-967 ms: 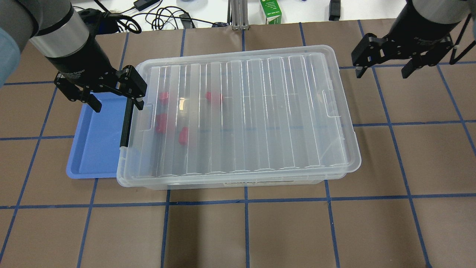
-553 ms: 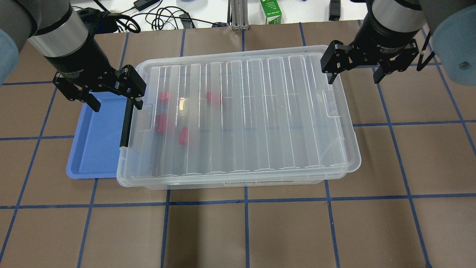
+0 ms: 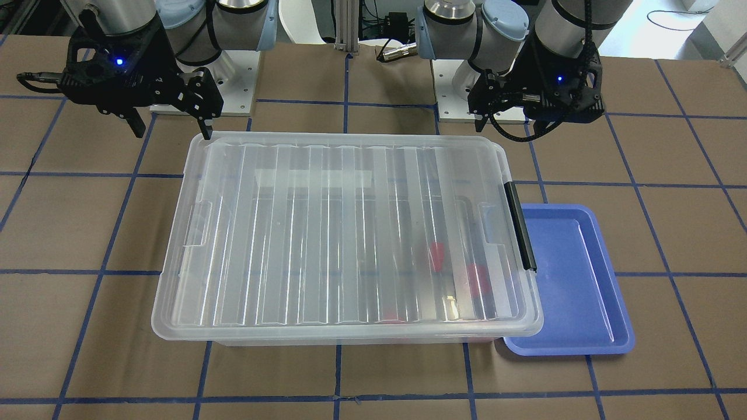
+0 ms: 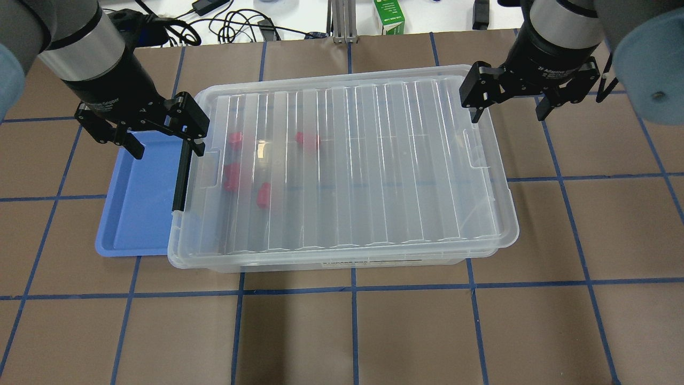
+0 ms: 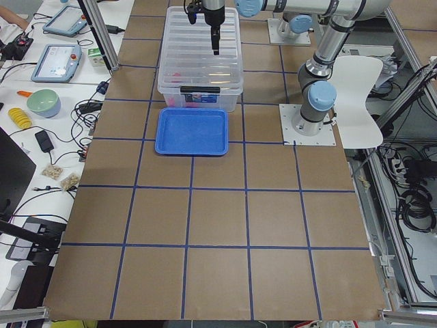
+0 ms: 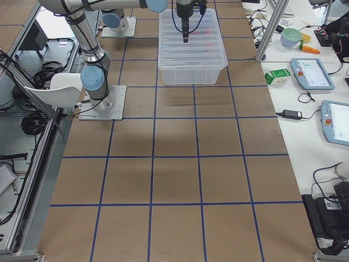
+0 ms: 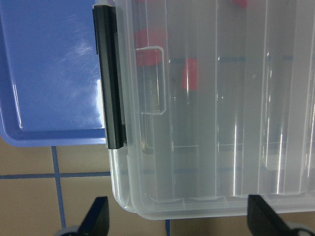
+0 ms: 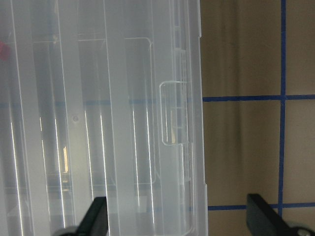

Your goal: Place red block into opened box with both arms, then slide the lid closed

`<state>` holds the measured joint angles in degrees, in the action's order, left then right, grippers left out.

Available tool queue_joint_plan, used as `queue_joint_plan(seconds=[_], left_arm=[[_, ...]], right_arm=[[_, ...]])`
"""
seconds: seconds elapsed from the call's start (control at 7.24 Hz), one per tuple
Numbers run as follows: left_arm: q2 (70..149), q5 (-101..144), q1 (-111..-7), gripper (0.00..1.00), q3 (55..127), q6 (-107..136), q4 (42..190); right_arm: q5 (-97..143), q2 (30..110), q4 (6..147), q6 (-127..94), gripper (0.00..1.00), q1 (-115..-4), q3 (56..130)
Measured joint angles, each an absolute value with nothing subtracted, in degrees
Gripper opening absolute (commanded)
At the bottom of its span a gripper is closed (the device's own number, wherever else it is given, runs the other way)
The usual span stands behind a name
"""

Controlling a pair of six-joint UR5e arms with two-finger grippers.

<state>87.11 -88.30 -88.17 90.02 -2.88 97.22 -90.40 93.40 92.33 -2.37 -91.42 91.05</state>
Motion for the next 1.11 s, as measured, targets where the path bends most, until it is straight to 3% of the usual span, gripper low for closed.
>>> queue_joint_plan(seconds=[1.11], left_arm=[[86.9, -88.7, -88.0, 1.00, 90.1, -2.9, 96.5]], right_arm=[[-90.5, 93.4, 92.4, -2.5, 1.00, -91.4, 91.2]])
